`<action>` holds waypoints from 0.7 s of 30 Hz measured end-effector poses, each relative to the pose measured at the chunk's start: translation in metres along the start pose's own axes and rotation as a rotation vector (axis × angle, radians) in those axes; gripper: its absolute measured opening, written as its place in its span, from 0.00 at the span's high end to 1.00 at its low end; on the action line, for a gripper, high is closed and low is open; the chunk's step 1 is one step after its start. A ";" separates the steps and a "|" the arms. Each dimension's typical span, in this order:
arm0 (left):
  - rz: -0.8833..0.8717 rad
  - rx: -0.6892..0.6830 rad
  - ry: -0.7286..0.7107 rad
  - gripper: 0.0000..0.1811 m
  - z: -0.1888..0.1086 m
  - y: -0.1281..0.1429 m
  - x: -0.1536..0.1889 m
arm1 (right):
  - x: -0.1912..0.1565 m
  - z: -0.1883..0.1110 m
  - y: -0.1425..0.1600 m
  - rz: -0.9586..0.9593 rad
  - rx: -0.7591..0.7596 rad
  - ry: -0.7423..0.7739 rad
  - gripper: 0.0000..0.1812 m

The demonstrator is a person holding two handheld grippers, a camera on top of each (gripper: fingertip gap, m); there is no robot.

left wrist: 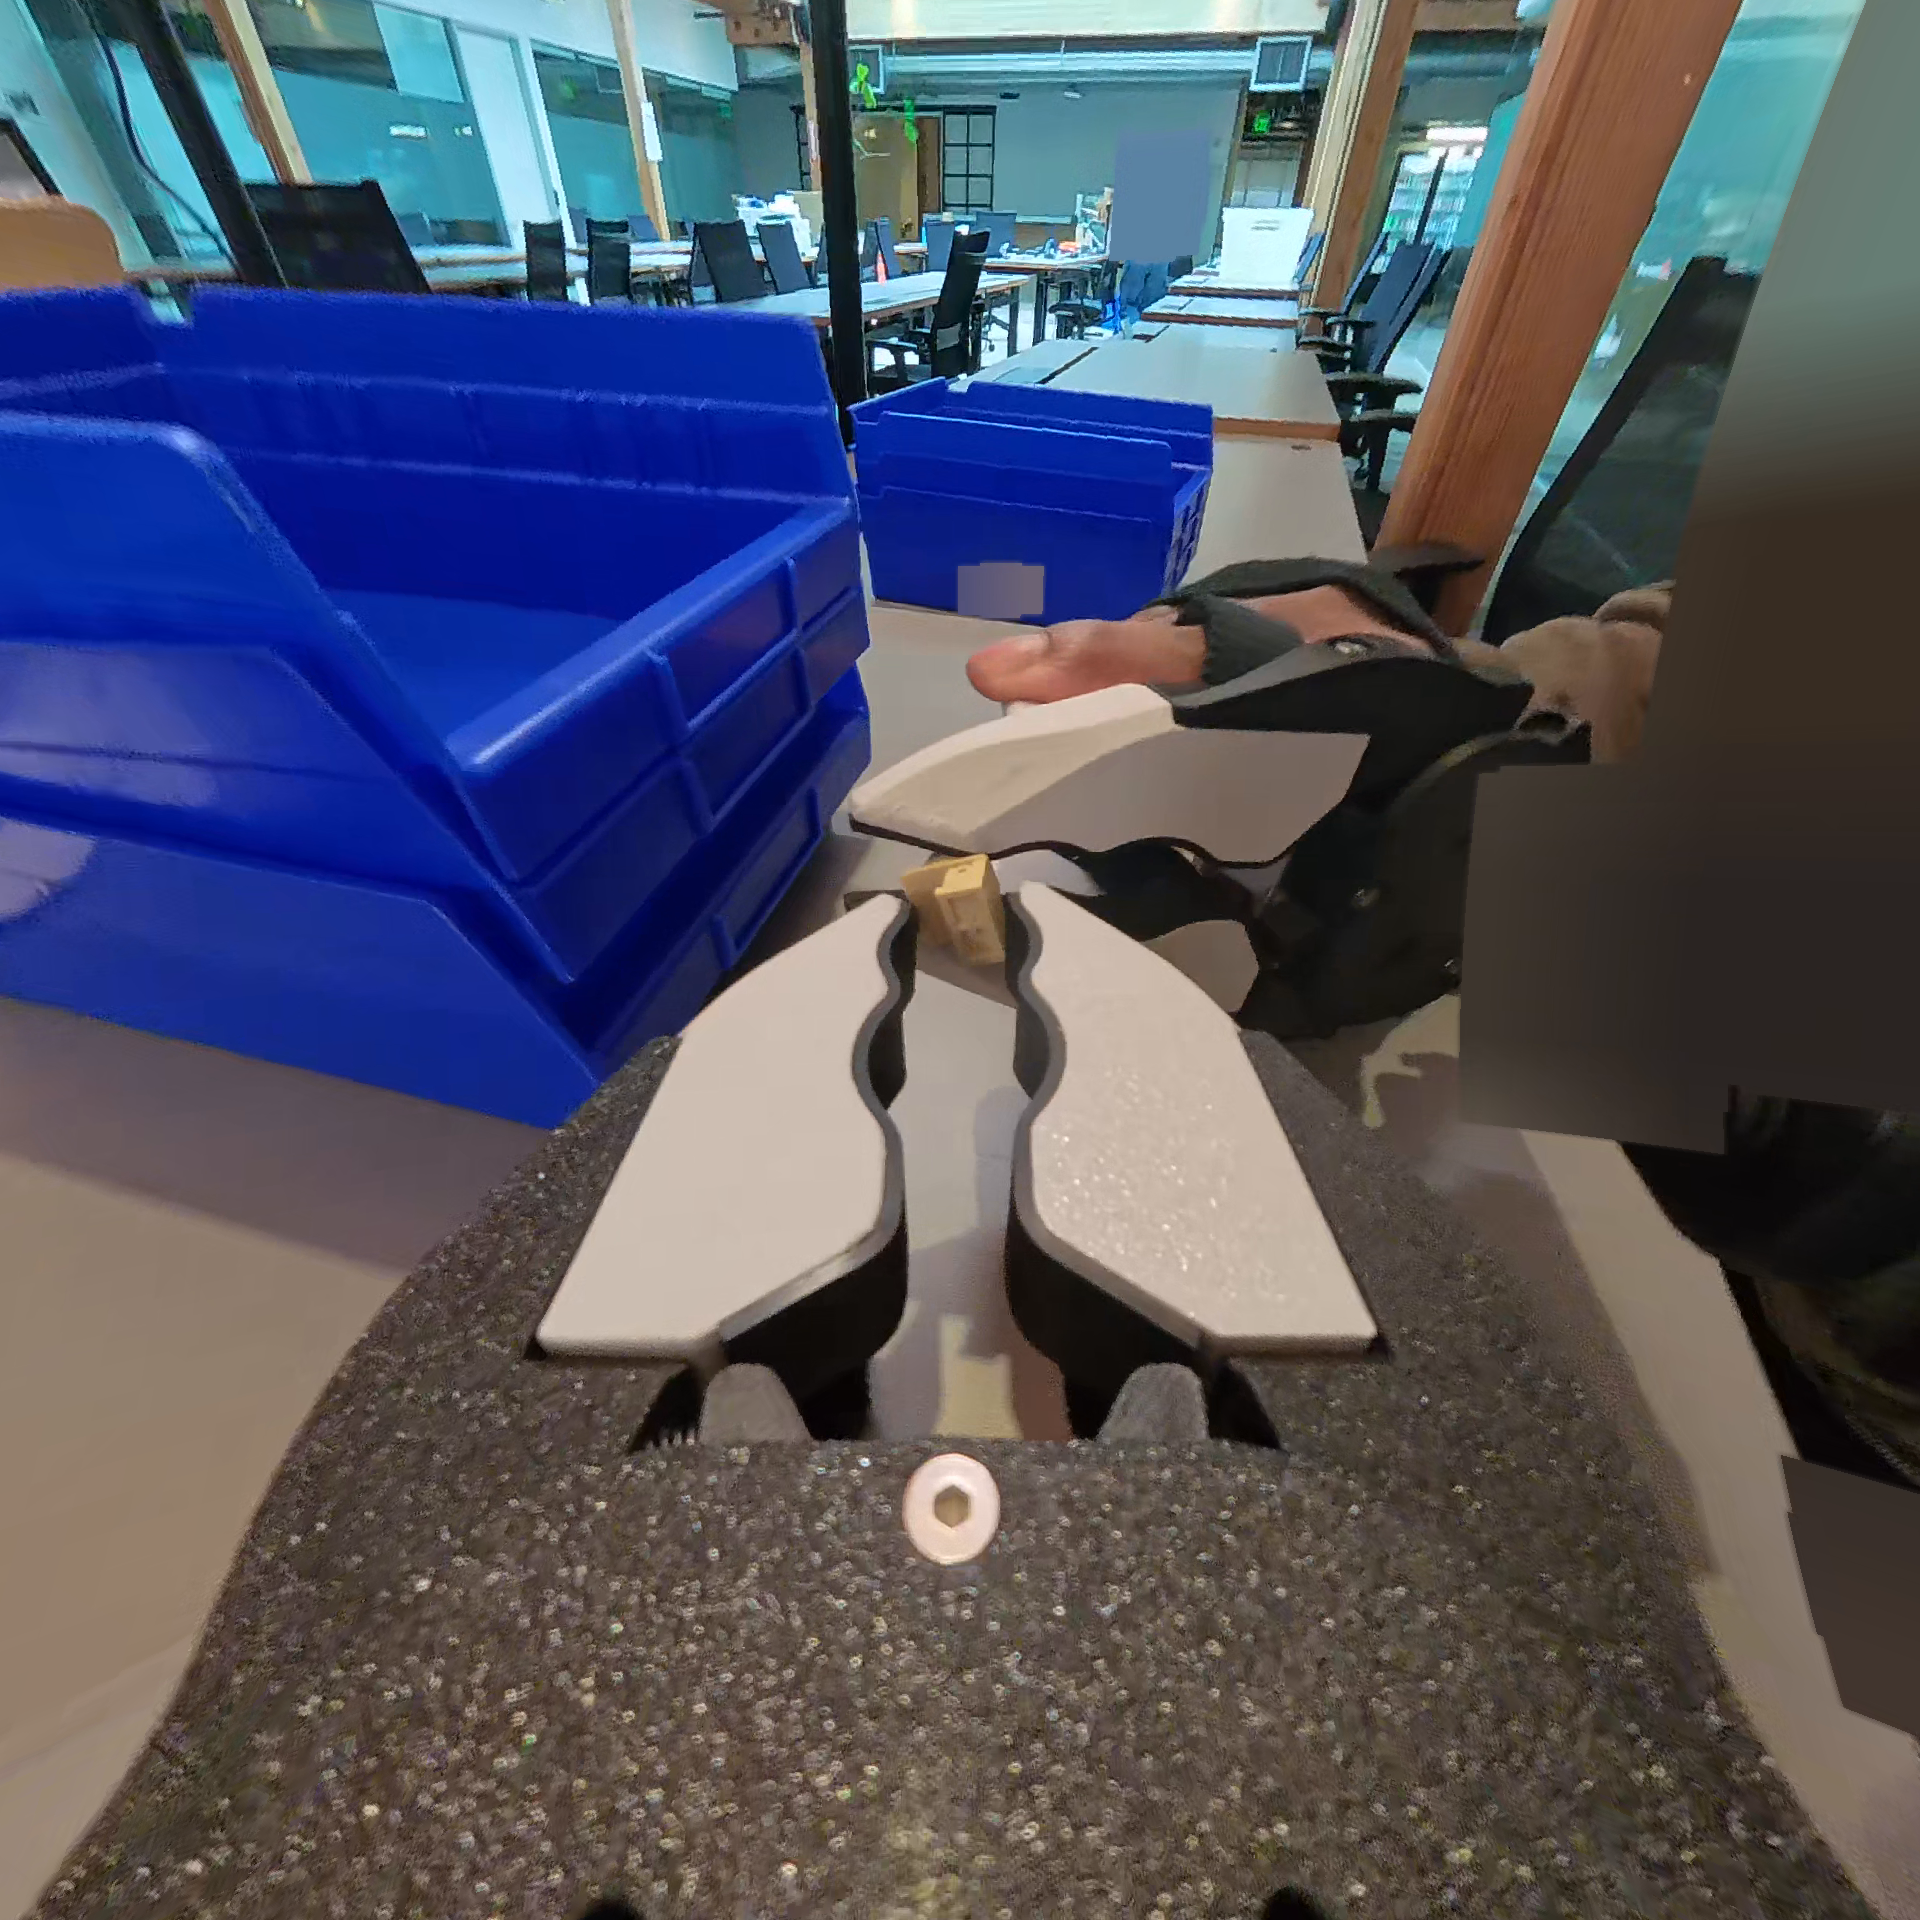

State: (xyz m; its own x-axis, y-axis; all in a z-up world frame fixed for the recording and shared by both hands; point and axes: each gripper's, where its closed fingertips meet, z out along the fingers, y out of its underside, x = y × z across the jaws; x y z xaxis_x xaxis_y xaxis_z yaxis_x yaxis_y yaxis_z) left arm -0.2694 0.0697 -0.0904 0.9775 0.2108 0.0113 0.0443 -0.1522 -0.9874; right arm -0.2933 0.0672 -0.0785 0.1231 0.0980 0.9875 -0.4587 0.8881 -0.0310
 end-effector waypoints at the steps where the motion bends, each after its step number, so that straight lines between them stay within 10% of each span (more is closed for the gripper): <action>1: 0.041 0.000 -0.008 0.91 -0.001 -0.001 0.001 | 0.001 -0.001 -0.001 0.006 0.005 0.005 0.91; 9: 0.273 0.029 -0.009 0.94 -0.008 -0.010 0.012 | 0.011 -0.008 -0.008 0.136 0.086 -0.015 0.92; 21: -0.012 0.133 0.205 0.95 -0.013 -0.017 0.021 | 0.019 -0.014 -0.014 0.208 0.155 -0.016 0.92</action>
State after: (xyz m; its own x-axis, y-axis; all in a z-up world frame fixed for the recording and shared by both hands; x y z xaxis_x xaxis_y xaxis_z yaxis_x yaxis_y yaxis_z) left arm -0.2472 0.0639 -0.0708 0.9991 0.0099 0.0421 0.0423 -0.0198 -0.9989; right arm -0.2725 0.0631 -0.0611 -0.0010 0.2633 0.9647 -0.6019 0.7702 -0.2109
